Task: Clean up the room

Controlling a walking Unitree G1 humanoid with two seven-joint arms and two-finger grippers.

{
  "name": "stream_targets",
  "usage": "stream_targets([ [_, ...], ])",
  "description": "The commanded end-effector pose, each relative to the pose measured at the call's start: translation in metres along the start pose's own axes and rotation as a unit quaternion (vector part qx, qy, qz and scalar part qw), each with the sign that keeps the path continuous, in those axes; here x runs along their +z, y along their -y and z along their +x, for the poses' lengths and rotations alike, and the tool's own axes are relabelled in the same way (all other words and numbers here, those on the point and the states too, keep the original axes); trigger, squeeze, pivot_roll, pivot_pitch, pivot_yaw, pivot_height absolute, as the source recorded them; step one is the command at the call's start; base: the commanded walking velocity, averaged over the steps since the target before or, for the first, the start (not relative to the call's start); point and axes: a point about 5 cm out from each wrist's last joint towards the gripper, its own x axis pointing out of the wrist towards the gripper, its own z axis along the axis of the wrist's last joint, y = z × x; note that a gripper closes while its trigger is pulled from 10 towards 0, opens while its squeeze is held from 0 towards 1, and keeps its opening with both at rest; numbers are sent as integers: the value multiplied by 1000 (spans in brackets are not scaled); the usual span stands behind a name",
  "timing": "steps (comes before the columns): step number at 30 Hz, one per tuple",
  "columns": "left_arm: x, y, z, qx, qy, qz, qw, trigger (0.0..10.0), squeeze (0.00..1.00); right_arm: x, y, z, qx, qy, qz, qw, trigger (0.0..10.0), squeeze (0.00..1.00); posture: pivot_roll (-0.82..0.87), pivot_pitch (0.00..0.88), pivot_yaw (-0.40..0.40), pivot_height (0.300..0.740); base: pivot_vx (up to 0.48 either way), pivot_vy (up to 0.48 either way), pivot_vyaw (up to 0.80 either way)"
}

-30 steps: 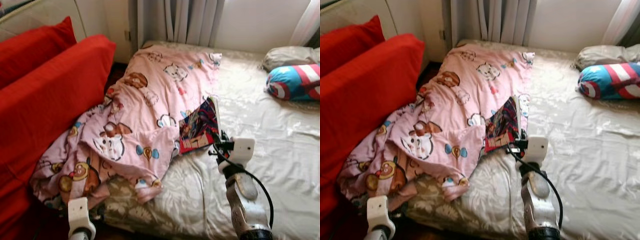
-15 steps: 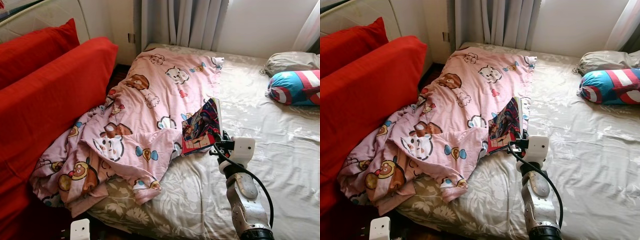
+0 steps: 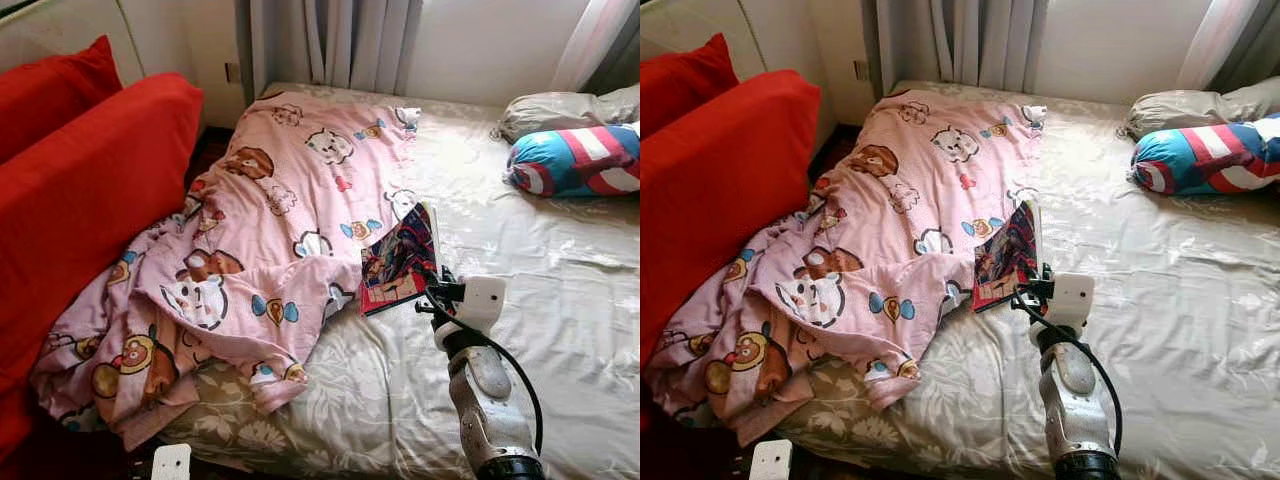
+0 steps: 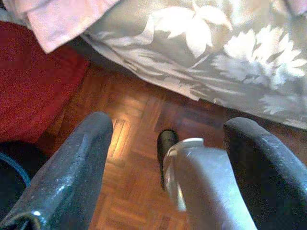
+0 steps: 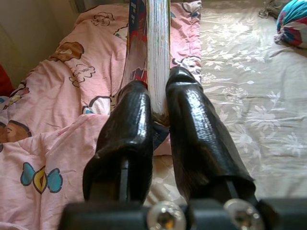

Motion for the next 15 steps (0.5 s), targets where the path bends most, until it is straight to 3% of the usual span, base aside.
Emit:
stream_targets([
  [1, -11, -3, -4, 1, -16, 13, 1000, 10000, 0, 5, -1, 3, 1, 8, 0, 1000, 10000, 0, -23, 137, -67, 740, 0, -382, -688],
  [3, -12, -3, -4, 2, -17, 12, 1000, 10000, 0, 6, -1, 3, -1, 14, 2, 1000, 10000, 0, -24, 137, -67, 740, 0, -390, -681],
  [15, -15, -4, -5, 2, -21, 14, 1000, 10000, 0, 7, -2, 5, 0, 19, 3, 1000, 10000, 0, -19, 135, -70, 740, 0, -365, 0],
])
